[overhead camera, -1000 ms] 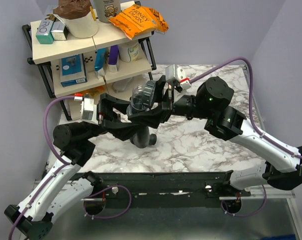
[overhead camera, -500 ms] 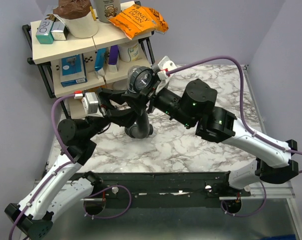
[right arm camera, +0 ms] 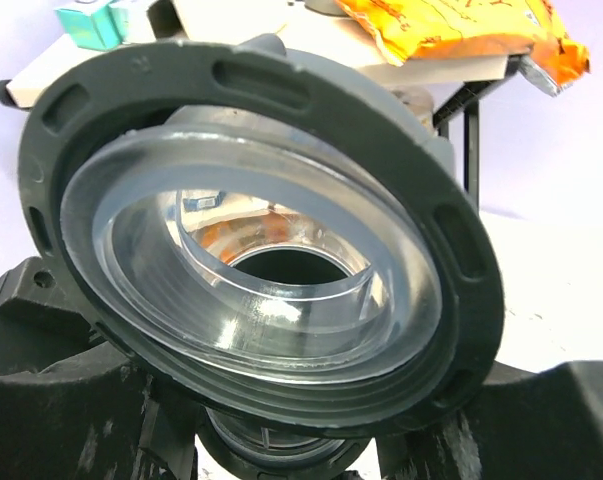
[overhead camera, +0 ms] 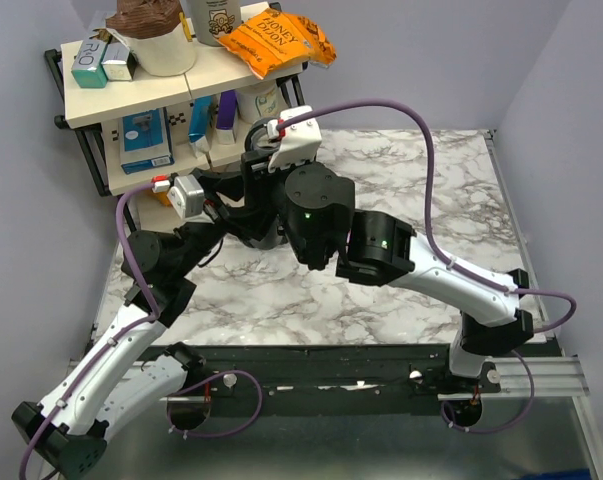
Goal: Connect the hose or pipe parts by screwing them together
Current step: Install the adaptor on the pipeline.
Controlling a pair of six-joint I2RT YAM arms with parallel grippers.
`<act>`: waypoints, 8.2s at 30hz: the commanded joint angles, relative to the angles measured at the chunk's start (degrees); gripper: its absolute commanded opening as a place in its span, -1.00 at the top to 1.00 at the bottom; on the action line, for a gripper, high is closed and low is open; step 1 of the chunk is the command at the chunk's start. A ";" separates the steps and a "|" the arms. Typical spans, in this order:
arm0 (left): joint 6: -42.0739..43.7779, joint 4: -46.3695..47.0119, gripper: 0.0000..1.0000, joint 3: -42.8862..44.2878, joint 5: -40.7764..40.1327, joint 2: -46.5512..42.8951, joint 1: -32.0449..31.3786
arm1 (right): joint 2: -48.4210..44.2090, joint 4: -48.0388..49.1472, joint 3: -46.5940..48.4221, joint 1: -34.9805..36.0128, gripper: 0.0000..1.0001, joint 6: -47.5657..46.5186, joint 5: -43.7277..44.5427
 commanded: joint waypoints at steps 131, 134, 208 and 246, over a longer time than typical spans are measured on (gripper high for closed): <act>-14.94 12.65 1.00 0.53 24.28 -0.50 1.69 | -22.55 -5.70 -14.12 -15.68 -0.89 -8.21 -76.72; -15.90 12.92 1.00 0.79 25.35 -0.41 1.69 | -22.02 -5.44 -14.21 -15.94 -0.90 -8.12 -78.49; 11.08 0.00 1.00 -1.14 -13.49 -1.47 -0.07 | -4.69 0.81 1.97 -0.74 -0.33 2.16 -16.85; -14.85 12.22 1.00 0.71 28.26 -1.56 1.16 | -19.13 4.14 -18.17 -20.25 -0.99 -0.74 -91.93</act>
